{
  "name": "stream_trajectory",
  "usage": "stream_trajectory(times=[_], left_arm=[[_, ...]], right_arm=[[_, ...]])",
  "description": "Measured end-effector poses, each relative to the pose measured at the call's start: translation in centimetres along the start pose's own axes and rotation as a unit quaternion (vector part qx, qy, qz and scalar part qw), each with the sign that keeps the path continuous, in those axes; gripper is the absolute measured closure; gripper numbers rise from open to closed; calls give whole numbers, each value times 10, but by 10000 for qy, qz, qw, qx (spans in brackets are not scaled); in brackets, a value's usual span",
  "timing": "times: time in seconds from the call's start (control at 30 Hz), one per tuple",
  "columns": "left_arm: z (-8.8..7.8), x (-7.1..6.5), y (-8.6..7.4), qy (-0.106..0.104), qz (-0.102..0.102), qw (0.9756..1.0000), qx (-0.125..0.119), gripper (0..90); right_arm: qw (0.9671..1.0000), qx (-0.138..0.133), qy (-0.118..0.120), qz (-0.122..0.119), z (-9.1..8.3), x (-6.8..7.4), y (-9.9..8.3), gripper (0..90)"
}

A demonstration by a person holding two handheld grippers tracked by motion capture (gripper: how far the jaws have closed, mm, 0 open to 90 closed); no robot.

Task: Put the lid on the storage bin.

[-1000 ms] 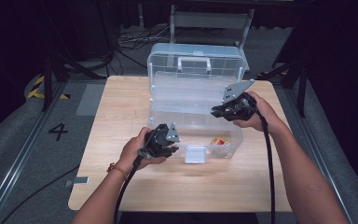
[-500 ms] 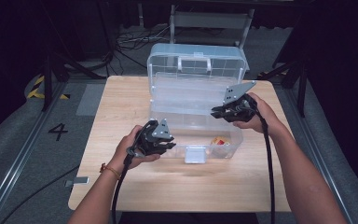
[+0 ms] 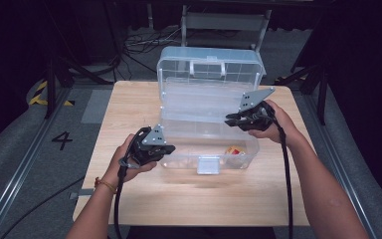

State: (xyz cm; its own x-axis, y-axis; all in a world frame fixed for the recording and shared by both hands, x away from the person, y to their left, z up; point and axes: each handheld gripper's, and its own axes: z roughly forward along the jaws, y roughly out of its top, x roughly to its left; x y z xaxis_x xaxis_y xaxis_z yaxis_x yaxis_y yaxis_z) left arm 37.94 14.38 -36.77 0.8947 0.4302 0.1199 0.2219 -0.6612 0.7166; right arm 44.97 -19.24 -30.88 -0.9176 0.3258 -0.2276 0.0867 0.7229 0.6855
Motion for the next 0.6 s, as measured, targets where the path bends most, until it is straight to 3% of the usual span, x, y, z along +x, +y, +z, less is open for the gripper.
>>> stream_trajectory(times=[0.37, 0.6], left_arm=[[-17, 20, -8, 397, -268, 9984, -286, 900], [-26, 37, -10, 596, -569, 9950, -557, 900]], right_arm=[[10000, -66, -1, 21, 0, 1, -2, 791], [10000, -64, 1, 25, 0, 2, -3, 790]])
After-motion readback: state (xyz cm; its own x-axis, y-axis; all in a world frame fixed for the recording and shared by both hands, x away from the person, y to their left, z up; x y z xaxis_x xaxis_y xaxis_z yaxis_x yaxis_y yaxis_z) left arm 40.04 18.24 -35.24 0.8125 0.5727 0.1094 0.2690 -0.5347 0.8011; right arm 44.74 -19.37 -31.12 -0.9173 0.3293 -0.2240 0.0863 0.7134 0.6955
